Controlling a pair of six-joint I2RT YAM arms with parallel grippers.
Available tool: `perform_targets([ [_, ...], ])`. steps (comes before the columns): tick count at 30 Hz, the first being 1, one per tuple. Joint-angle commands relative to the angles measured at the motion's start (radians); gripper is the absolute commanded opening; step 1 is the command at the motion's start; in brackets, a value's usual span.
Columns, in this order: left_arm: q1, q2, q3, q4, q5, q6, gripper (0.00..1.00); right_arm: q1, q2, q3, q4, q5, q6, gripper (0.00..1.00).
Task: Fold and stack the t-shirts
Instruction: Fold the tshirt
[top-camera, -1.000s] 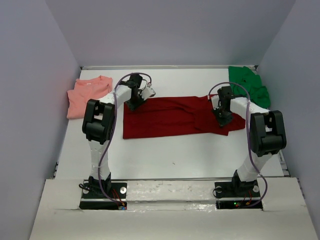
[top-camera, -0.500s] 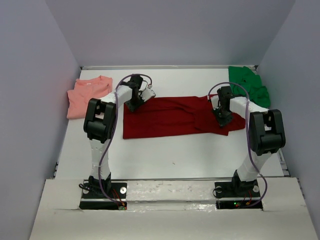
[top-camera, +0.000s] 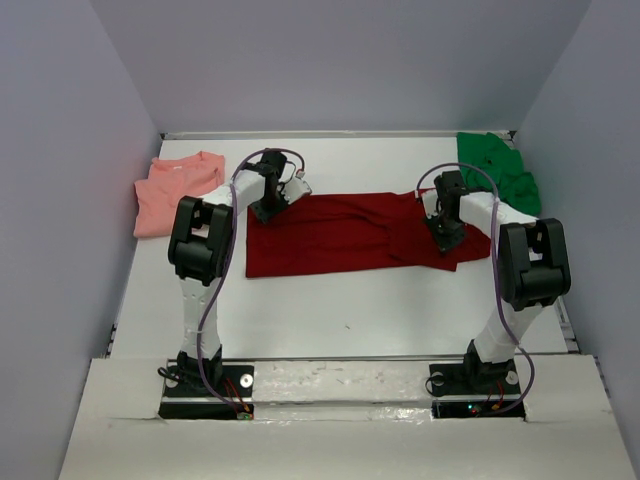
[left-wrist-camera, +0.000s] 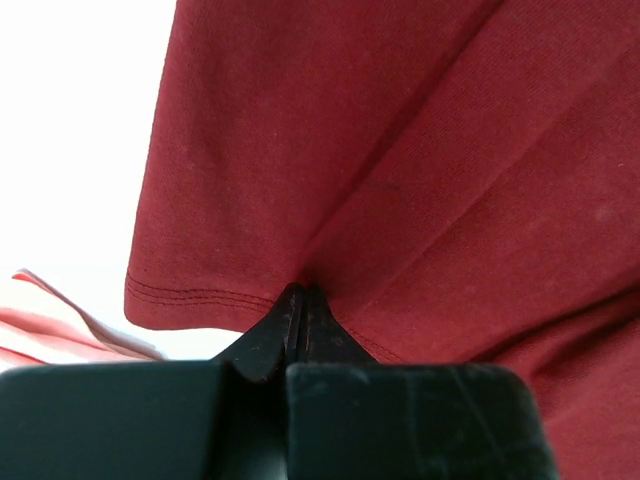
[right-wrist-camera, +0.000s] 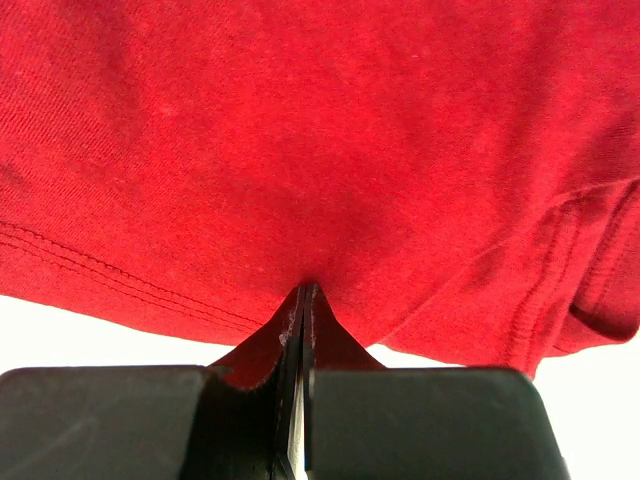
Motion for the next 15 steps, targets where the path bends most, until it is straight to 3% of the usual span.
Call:
perform_targets([
  [1,0.000,-0.098,0.021,-0.057,-0.011,-0.003,0.00,0.005,0.005,0.047,-0.011,0.038,0.004,0.00],
  [15,-0.005,-0.201,-0.062,-0.107,-0.037,0.005,0.00,0.005,-0.004,0.058,-0.019,0.028,0.006,0.00],
])
